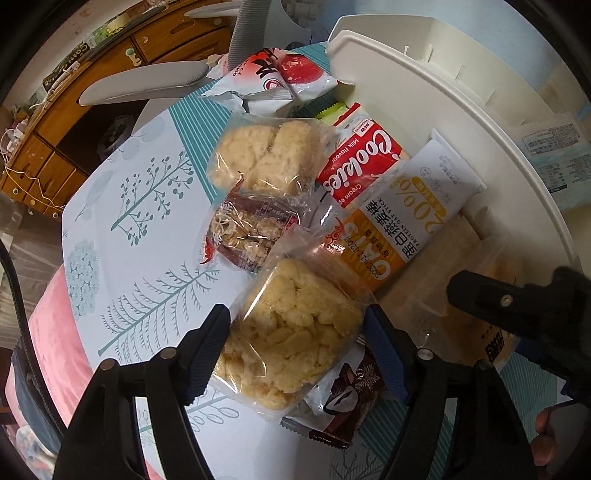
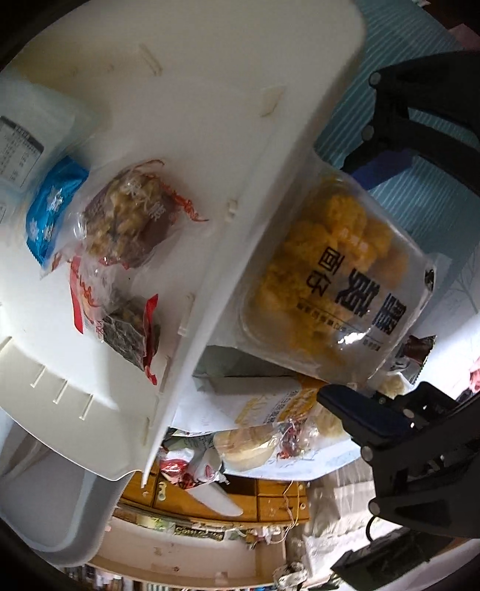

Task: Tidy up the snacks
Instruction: 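Grasp the cracker pack with left tool while right tool grasps cookie tray pack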

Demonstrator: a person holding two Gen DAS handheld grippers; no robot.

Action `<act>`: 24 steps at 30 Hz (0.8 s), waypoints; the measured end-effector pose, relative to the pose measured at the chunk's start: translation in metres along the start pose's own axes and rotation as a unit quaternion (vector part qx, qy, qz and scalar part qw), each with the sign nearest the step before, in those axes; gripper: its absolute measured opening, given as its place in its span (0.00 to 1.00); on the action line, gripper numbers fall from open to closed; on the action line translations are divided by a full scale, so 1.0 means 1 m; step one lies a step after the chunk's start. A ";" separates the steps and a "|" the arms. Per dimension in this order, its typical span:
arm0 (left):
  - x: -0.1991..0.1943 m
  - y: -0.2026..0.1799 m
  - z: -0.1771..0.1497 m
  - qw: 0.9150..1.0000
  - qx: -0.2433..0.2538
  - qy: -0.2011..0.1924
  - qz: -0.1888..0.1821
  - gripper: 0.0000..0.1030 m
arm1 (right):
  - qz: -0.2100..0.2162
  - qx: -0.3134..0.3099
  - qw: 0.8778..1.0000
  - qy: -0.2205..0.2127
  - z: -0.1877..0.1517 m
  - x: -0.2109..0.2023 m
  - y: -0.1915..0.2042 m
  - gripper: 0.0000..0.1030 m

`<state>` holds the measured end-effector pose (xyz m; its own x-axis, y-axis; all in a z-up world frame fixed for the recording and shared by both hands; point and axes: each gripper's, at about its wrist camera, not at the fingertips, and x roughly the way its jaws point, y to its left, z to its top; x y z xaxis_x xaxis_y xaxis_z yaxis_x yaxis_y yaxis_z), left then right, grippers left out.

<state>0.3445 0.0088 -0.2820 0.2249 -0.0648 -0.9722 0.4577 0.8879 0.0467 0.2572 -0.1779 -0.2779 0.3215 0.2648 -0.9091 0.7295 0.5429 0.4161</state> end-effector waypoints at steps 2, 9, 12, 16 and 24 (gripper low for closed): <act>-0.002 0.000 -0.001 1.000 -0.002 0.004 -0.002 0.69 | -0.010 -0.008 1.000 0.003 0.000 0.003 0.006 0.95; -0.012 0.005 -0.008 1.000 -0.013 0.017 -0.002 0.68 | -0.015 -0.017 0.999 0.023 0.001 0.001 0.005 0.88; -0.019 0.007 -0.013 1.000 -0.019 0.015 0.000 0.68 | -0.022 -0.010 0.999 0.033 -0.003 0.000 0.001 0.87; -0.032 0.006 -0.023 1.000 -0.022 0.014 0.005 0.68 | -0.029 0.007 0.998 0.058 -0.012 -0.001 -0.007 0.86; -0.071 -0.007 -0.052 1.000 -0.019 0.013 -0.005 0.68 | -0.036 0.042 0.991 0.119 -0.040 -0.011 -0.035 0.86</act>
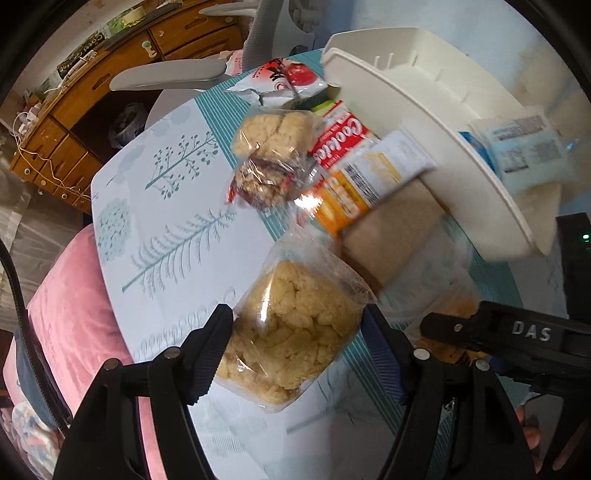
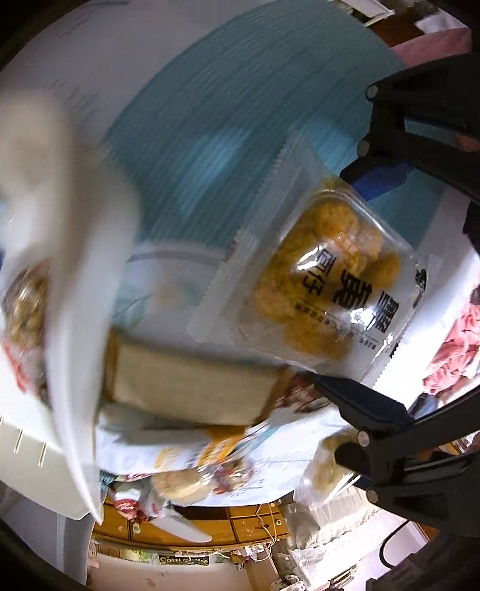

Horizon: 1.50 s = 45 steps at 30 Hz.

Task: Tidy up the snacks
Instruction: 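Grasp the cracker pack with left tool while right tool grasps cookie tray pack, then lower both held packs into the white basket and open both tools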

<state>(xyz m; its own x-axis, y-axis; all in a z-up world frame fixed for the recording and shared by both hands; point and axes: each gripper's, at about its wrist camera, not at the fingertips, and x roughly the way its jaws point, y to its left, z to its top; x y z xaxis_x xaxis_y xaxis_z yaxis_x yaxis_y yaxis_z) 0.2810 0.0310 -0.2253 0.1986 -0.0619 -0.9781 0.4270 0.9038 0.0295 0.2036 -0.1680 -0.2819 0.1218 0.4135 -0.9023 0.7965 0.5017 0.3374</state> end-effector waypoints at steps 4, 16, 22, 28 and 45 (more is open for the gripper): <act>-0.021 -0.009 -0.022 1.000 -0.007 0.005 -0.008 0.68 | -0.013 -0.014 1.000 0.004 -0.020 -0.011 -0.013 0.86; -0.075 -0.016 -0.094 0.995 -0.084 0.004 -0.053 0.68 | 0.017 -0.077 0.995 -0.059 -0.080 -0.060 -0.028 0.86; -0.090 -0.019 -0.112 0.985 -0.133 -0.025 -0.109 0.68 | 0.021 -0.139 0.984 -0.107 -0.094 -0.094 -0.028 0.86; -0.114 -0.032 -0.111 0.982 -0.141 -0.068 -0.108 0.68 | 0.020 -0.203 0.967 -0.150 -0.095 -0.126 -0.026 0.86; -0.132 -0.112 -0.062 0.952 -0.239 -0.145 -0.124 0.68 | 0.014 -0.372 0.909 -0.186 -0.013 -0.197 -0.019 0.86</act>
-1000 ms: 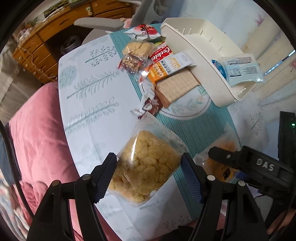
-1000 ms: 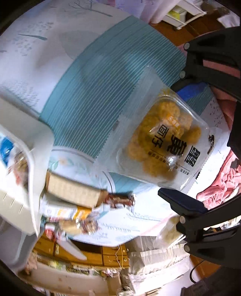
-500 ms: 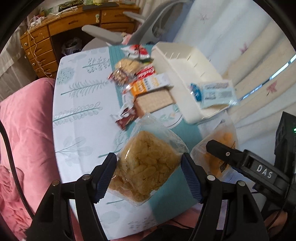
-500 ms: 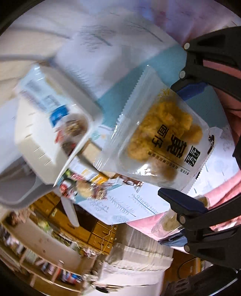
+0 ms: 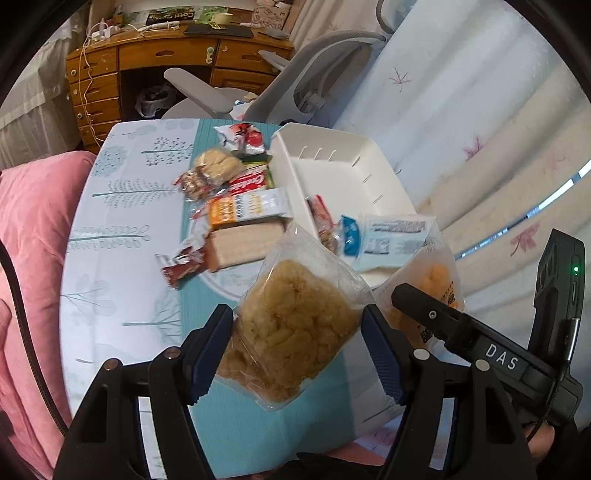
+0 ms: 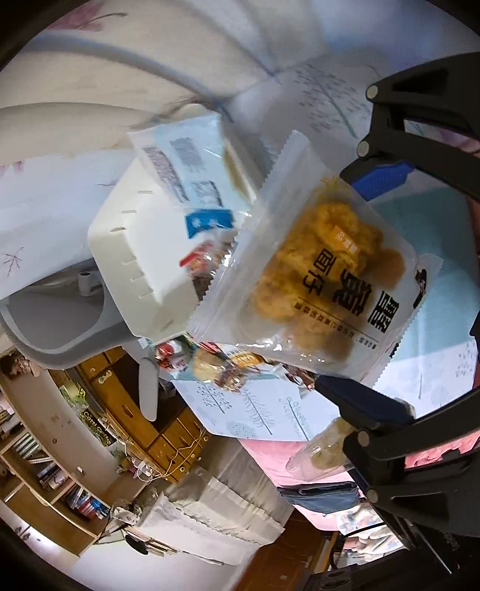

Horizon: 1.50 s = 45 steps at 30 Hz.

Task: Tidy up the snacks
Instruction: 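Lower both held packs into the white basket and open both tools, then move both tools down toward the brown chocolate pack and beige wafer pack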

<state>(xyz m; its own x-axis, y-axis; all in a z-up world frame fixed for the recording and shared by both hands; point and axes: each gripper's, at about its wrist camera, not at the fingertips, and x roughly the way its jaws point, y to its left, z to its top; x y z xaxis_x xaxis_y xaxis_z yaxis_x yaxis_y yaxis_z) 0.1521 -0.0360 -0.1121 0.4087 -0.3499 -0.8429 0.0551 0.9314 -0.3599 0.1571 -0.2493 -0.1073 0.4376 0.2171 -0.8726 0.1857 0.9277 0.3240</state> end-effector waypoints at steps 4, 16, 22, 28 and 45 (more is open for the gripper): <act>0.012 -0.023 0.004 1.000 -0.008 -0.013 -0.001 0.68 | 0.002 -0.018 1.000 -0.004 0.022 -0.005 -0.022 0.86; 0.052 -0.084 0.024 0.999 -0.014 -0.052 0.006 0.68 | 0.000 -0.077 0.997 -0.022 0.079 -0.005 -0.072 0.87; 0.068 -0.100 0.036 0.998 -0.011 -0.058 0.017 0.78 | 0.011 -0.074 0.997 -0.024 0.099 0.004 -0.093 0.90; 0.075 -0.102 0.037 0.998 -0.022 -0.046 0.026 0.86 | 0.027 -0.054 0.997 -0.040 0.111 -0.001 -0.112 0.90; 0.082 -0.074 0.009 0.996 -0.058 0.004 0.061 0.86 | 0.033 -0.017 0.999 0.016 0.088 0.022 -0.118 0.90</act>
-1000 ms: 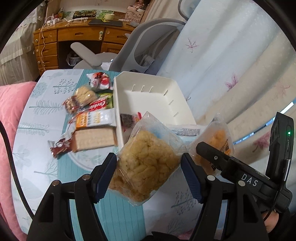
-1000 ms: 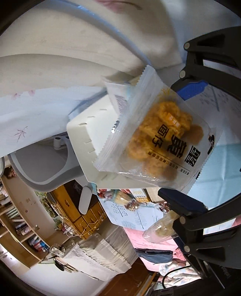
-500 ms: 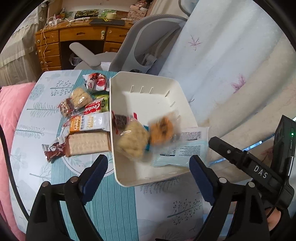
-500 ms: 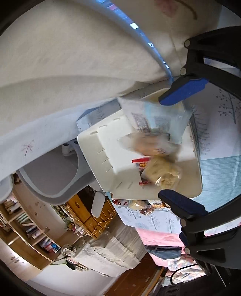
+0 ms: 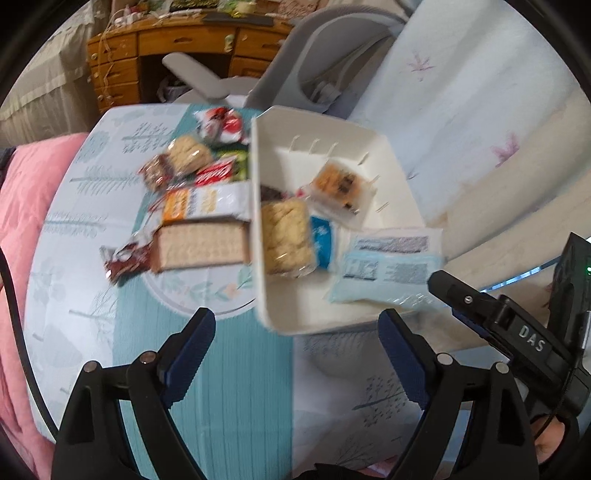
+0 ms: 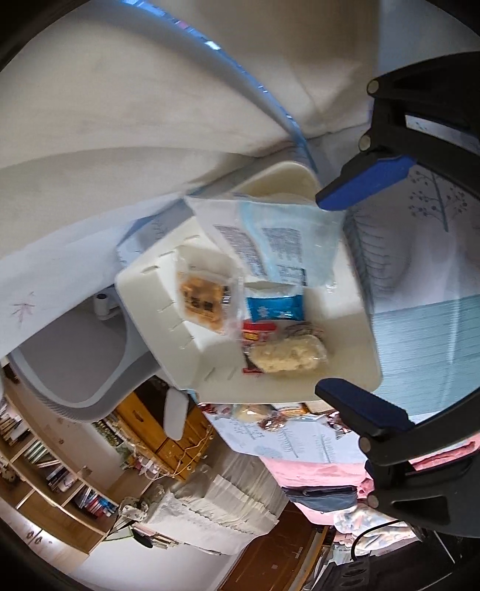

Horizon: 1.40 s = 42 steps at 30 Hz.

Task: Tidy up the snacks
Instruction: 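Move both tools down toward the brown chocolate pack and beige wafer pack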

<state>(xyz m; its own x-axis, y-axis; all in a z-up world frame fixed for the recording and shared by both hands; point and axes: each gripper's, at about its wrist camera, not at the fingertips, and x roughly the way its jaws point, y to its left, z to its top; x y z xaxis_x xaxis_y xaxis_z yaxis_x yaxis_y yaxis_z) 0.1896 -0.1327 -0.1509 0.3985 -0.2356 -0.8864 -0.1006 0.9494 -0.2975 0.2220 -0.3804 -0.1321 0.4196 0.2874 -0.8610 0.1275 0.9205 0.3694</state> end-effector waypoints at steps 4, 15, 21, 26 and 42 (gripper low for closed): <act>0.002 0.017 -0.009 1.000 -0.009 0.011 0.027 0.86 | 0.000 0.008 0.999 0.032 -0.014 0.012 0.005 0.90; -0.008 0.077 -0.026 0.998 -0.006 0.026 0.053 0.86 | -0.013 0.020 0.996 0.086 -0.053 0.038 0.047 0.90; -0.024 0.118 -0.025 0.997 0.021 0.025 0.067 0.86 | -0.015 0.044 0.995 0.087 -0.077 0.046 0.079 0.90; -0.034 0.148 -0.019 0.996 0.054 0.021 0.074 0.86 | -0.018 0.083 0.993 0.081 -0.098 0.051 0.102 0.90; -0.028 0.207 0.016 0.971 0.234 -0.007 0.051 0.86 | 0.008 0.304 0.952 0.041 -0.141 0.086 0.145 0.90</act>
<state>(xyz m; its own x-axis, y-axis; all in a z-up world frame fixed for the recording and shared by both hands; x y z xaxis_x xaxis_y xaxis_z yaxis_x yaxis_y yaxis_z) 0.1719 0.0738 -0.1822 0.4205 -0.1351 -0.8972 0.2835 0.9589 -0.0116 0.1495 -0.1851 -0.2022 0.3573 0.3422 -0.8691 0.6284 0.6004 0.4947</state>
